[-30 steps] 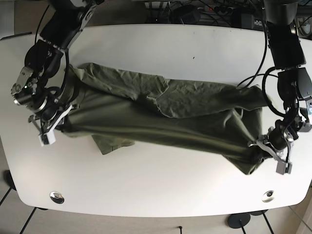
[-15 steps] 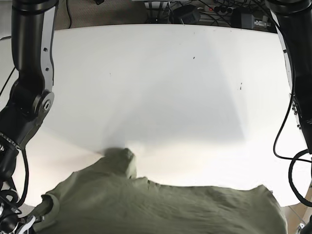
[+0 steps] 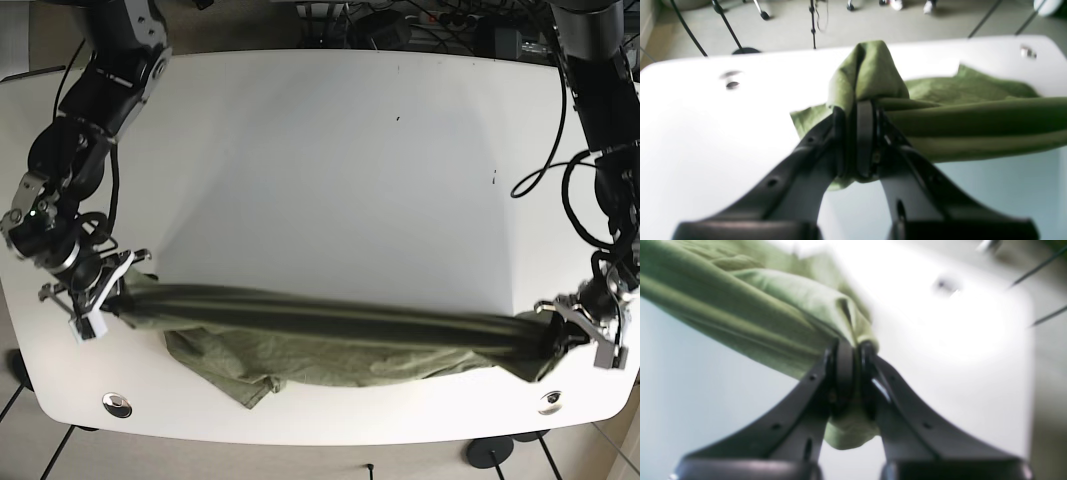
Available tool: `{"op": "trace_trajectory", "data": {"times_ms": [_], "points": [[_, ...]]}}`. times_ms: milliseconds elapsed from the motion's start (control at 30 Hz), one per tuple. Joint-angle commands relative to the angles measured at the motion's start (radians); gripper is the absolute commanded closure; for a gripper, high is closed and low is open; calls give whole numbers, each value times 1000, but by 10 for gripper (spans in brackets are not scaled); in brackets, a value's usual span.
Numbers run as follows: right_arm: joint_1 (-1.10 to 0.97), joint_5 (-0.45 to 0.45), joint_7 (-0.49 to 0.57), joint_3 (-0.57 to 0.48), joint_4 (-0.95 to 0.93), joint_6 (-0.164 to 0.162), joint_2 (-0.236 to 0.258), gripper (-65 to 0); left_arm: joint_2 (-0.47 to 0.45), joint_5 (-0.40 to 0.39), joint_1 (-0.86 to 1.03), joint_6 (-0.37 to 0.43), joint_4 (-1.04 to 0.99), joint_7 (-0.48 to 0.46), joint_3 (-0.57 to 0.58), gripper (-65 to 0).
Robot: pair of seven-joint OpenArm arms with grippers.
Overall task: Fold the T-shirt properly
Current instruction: 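Lay the shirt down flat and pull its corners apart with both grippers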
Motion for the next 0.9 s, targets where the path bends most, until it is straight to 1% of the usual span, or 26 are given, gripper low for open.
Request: {"op": "trace_trajectory", "data": {"times_ms": [33,100,200,267,333,467,567,600,633,667,733,767,800,833,867,900], "points": [[-84,-4,58,20,24,-2,-14,-17,12,2,87,-19,44,-25,-59,0],[-198,-4,87,27,24,-2,-28,-17,29,2,230,-26,83,-25,-118,0],[-313,-4,92,27,24,-2,-34,-17,35,2,353,-26,126,-25,-146,0],[-374,-4,92,43,24,-2,-71,-19,35,2,430,-26,167,-24,-161,0],[-429,-4,87,89,24,-2,-103,-19,34,2,532,-26,224,-17,-206,0],[-526,-4,86,96,53,-2,-106,-21,26,2,658,-26,273,-17,-240,0],[-577,-4,84,96,107,-2,-106,-29,26,4,698,-26,273,-17,-279,0],[-589,-4,75,96,116,-2,-106,-51,26,4,704,-26,273,-17,-278,0],[-593,-4,60,96,119,-2,-106,-92,26,4,706,-26,273,-16,-276,0],[-597,-4,44,98,120,-2,-106,-143,26,7,706,-26,271,-2,-276,-36],[-601,-4,27,99,122,-2,-108,-266,29,50,703,-26,274,67,-281,-174],[-603,-4,24,104,122,-2,-108,-358,32,93,701,-26,274,116,-281,-281],[-606,-4,24,121,124,-2,-109,-422,34,116,700,-26,274,131,-283,-340],[-610,-4,23,142,124,-2,-109,-477,34,125,700,-26,274,136,-293,-385],[-610,-4,23,172,124,-2,-111,-545,34,113,701,-28,276,141,-342,-411],[-610,5,15,190,124,-2,-108,-579,34,91,704,-31,284,142,-384,-417]]}}
